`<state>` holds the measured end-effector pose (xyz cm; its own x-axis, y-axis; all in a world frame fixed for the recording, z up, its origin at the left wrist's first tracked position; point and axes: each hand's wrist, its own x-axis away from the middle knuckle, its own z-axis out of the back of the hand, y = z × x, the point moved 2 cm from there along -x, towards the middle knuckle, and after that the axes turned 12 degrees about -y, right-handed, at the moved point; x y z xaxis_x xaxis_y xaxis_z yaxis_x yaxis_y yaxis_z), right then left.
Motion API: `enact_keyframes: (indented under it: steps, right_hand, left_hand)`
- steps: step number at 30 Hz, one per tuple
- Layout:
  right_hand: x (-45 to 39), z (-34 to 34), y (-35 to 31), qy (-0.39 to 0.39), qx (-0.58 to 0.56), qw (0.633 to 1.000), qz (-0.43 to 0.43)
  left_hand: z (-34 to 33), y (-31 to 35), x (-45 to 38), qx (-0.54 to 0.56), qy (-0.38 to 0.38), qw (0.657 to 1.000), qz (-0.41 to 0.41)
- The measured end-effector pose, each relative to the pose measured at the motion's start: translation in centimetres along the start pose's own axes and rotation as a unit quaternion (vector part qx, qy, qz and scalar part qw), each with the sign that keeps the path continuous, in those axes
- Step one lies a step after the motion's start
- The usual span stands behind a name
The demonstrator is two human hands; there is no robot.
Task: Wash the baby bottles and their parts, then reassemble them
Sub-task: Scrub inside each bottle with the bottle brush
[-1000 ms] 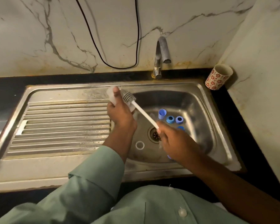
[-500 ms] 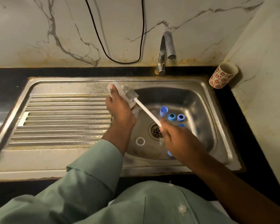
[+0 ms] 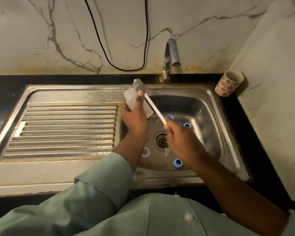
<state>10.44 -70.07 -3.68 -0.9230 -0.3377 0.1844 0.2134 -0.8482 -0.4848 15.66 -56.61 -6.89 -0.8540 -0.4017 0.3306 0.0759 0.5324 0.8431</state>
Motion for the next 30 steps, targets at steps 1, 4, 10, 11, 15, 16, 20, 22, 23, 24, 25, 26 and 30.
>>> enact_keyframes:
  steps: [1, 4, 10, 11, 15, 16, 20, 22, 23, 24, 25, 26, 30]
  right_hand:
    - [0.1, 0.0, 0.0, -0.002, 0.013, 1.000, 0.001]
    - [2.7, 0.0, 0.4, -0.021, -0.003, 1.000, 0.019]
    - [0.9, -0.2, -0.3, 0.013, -0.068, 0.998, 0.008]
    - [1.3, -0.2, -0.2, 0.013, -0.066, 0.998, 0.015]
    - [4.3, -0.2, 0.5, -0.033, -0.074, 0.997, 0.014]
    - [3.7, -0.2, 0.5, -0.021, -0.079, 0.997, 0.014]
    - [1.3, 0.0, 0.0, -0.017, -0.069, 0.997, 0.016]
    - [2.7, 0.0, 0.8, -0.019, -0.043, 0.999, 0.022]
    - [3.9, -0.2, 1.2, -0.032, -0.036, 0.999, 0.016]
    - [4.7, -0.4, 1.4, -0.045, -0.042, 0.998, 0.009]
    - [4.8, -0.6, 1.4, -0.043, -0.059, 0.997, 0.006]
    - [4.1, -0.6, 1.3, -0.022, -0.074, 0.997, 0.009]
    - [1.6, -0.6, 1.1, 0.006, -0.068, 0.998, -0.009]
  left_hand:
    - [0.1, 0.5, -0.3, 0.015, 0.012, 1.000, -0.003]
    - [1.1, 2.1, -1.8, 0.069, 0.032, 0.997, -0.005]
    - [-0.7, 0.3, 0.2, 0.035, -0.048, 0.996, 0.066]
    - [-0.4, 0.9, -0.2, 0.057, -0.042, 0.996, 0.059]
    - [1.0, 1.9, -0.3, 0.053, -0.041, 0.998, 0.014]
    - [0.8, 1.6, 0.5, 0.027, -0.052, 0.998, 0.008]
    - [0.5, 1.3, 0.9, 0.040, -0.038, 0.998, 0.010]
    - [1.4, 2.0, -0.4, 0.097, -0.012, 0.995, -0.001]
    - [1.8, 2.0, -0.7, 0.109, -0.009, 0.994, -0.003]
    - [1.9, 1.9, -0.6, 0.099, -0.014, 0.995, -0.004]
    - [1.8, 1.4, -0.1, 0.070, -0.026, 0.997, -0.005]
    - [1.4, 0.7, 0.5, 0.032, -0.043, 0.999, -0.006]
    - [0.3, 0.0, 0.7, 0.005, -0.070, 0.997, 0.024]
